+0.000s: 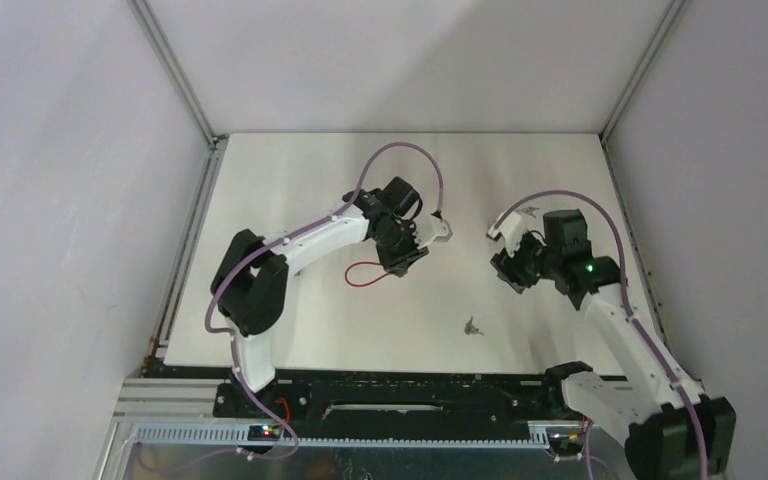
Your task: Unlock with the key
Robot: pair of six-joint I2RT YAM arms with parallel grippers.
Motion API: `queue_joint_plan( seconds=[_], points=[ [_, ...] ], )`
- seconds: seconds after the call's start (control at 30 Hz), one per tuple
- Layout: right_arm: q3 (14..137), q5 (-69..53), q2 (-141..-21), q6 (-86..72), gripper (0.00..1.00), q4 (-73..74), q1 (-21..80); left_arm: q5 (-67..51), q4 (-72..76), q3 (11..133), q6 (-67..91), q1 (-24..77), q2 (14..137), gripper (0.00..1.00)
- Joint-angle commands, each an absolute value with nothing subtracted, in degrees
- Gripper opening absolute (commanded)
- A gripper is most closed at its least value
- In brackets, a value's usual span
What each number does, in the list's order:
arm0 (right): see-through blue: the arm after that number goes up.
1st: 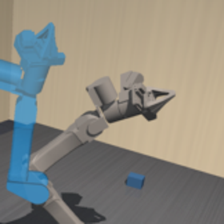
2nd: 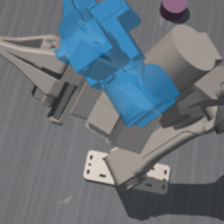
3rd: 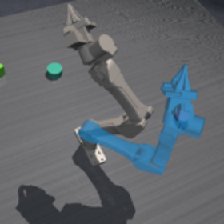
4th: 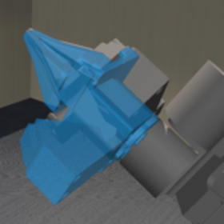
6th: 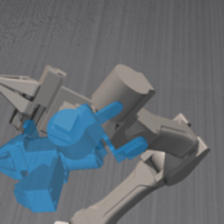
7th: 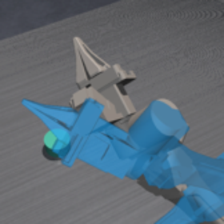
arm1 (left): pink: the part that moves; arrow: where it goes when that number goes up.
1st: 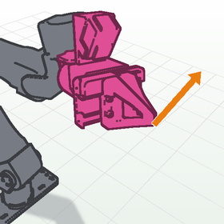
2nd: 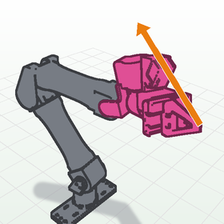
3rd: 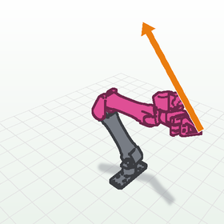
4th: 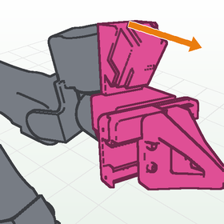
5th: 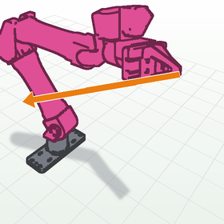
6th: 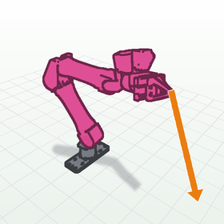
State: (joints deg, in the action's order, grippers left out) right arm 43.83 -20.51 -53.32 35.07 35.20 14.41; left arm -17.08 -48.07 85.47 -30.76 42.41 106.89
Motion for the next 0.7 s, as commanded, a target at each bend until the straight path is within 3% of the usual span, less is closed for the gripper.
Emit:
queue_joint_plan(
  seconds=[0.0,0.27,0.43,0.67],
  points=[
    [48.92,-28.87,-59.39,34.70,0.56,40.34,11.11,-16.46,-40.94,82.50,-24.83,42.59,108.00,0.08],
    [48.76,-32.25,-66.89,37.12,0.57,45.93,18.24,-10.08,-38.63,81.69,-22.57,43.11,112.79,0.15],
    [45.87,-28.62,-70.85,38.38,0.57,44.95,24.48,-6.47,-37.27,81.81,-22.14,41.89,114.00,0.23],
    [45.71,-28.63,-79.84,42.73,0.55,45.09,25.62,-5.16,-39.13,85.52,-22.01,37.37,116.45,0.35]
  ],
)
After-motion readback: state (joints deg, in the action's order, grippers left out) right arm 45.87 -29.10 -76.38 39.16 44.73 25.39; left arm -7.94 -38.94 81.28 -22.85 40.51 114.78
